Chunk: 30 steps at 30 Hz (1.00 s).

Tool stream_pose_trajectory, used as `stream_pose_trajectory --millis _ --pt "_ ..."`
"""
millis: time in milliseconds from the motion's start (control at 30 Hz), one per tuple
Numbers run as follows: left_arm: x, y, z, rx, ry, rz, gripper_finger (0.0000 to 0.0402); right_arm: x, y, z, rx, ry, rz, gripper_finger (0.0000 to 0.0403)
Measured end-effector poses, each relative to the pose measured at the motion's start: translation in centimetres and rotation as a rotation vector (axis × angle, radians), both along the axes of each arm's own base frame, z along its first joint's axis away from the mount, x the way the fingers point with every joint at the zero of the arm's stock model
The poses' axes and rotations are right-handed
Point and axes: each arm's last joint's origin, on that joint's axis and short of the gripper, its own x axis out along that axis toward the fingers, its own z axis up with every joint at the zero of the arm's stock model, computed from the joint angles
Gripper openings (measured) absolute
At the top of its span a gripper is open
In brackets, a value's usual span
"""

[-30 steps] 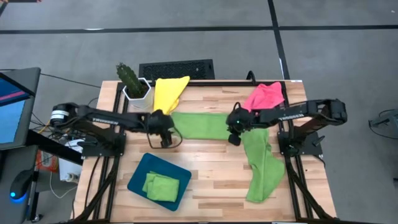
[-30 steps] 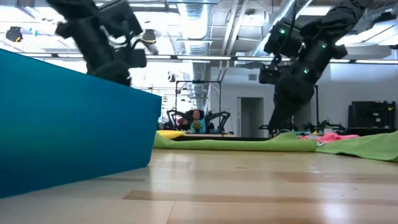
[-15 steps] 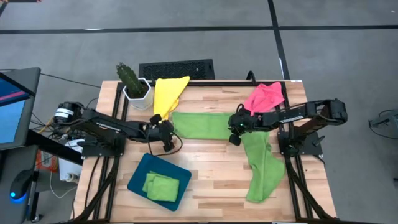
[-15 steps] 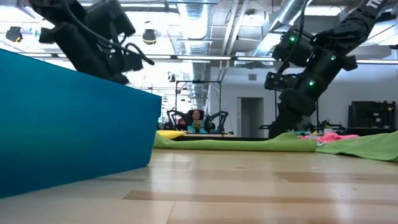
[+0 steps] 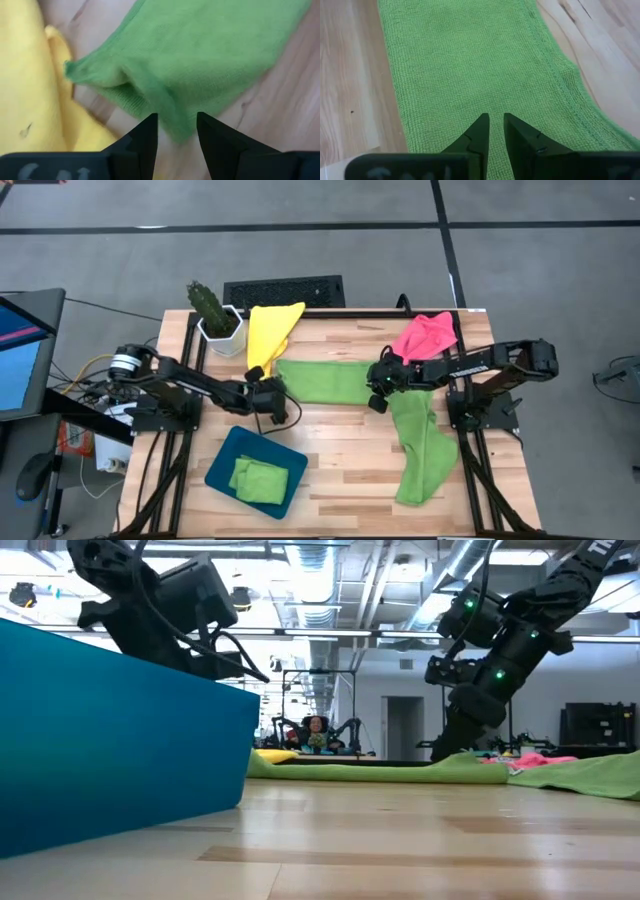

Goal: Fold microfiber towels
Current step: Fold the top green microfiber

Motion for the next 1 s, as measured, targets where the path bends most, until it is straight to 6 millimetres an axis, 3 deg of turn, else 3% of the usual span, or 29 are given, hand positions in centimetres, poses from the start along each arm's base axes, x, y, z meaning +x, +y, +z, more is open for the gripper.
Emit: stream_pose_trajectory --millis 233,733,1000 --pt "-0.1 -0.6 0.9 0.025 -0.006 -0.008 0.013 0.1 0.0 0.1 -0.003 -0.01 0.002 0.0081" --pt "0.1 -0.5 0.0 0.071 0.003 0.026 0.0128 0.1 0.0 0.1 0.002 -0.019 -0.001 0.0081" --pt "0.1 -0.1 0.0 0.095 -0.004 0.052 0.0056 0.1 0.1 0.1 0.004 -0.018 0.0 0.0081"
